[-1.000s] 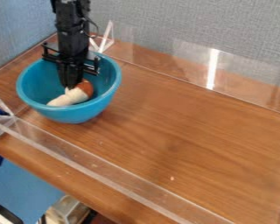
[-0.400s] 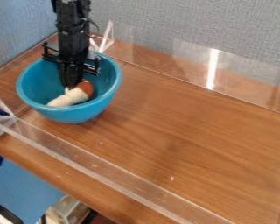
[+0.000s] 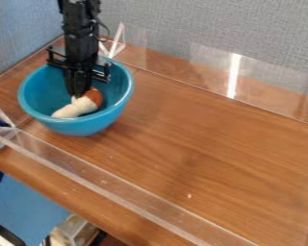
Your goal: Remove the mushroom from inside the blue bowl and put it on the table
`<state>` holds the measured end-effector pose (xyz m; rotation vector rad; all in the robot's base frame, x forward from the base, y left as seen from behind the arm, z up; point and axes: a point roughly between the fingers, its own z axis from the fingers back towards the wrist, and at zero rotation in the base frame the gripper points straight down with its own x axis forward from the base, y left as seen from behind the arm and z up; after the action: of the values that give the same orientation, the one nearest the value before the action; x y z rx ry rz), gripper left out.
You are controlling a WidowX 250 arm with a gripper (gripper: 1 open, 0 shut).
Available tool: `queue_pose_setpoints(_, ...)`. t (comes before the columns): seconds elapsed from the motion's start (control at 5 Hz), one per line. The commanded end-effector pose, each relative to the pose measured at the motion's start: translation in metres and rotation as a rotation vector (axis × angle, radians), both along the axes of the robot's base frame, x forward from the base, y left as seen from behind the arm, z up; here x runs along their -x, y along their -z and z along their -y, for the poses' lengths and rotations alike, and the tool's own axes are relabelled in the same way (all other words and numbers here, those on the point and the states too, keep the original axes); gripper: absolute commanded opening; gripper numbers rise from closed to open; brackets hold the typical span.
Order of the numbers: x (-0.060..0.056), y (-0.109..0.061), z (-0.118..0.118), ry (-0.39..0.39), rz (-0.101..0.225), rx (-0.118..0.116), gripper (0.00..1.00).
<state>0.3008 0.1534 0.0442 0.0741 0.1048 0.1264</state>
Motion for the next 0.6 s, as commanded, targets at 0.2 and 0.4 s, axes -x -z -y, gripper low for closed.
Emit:
queue_pose_setpoints(0.2, -0.0013, -0.0023, 0.0005, -0.009, 0.000, -0.011, 0.00)
queue_pose_setpoints(0.4, -0.0015, -0.0038, 0.0006, -0.010, -0.001, -0.014, 0.00)
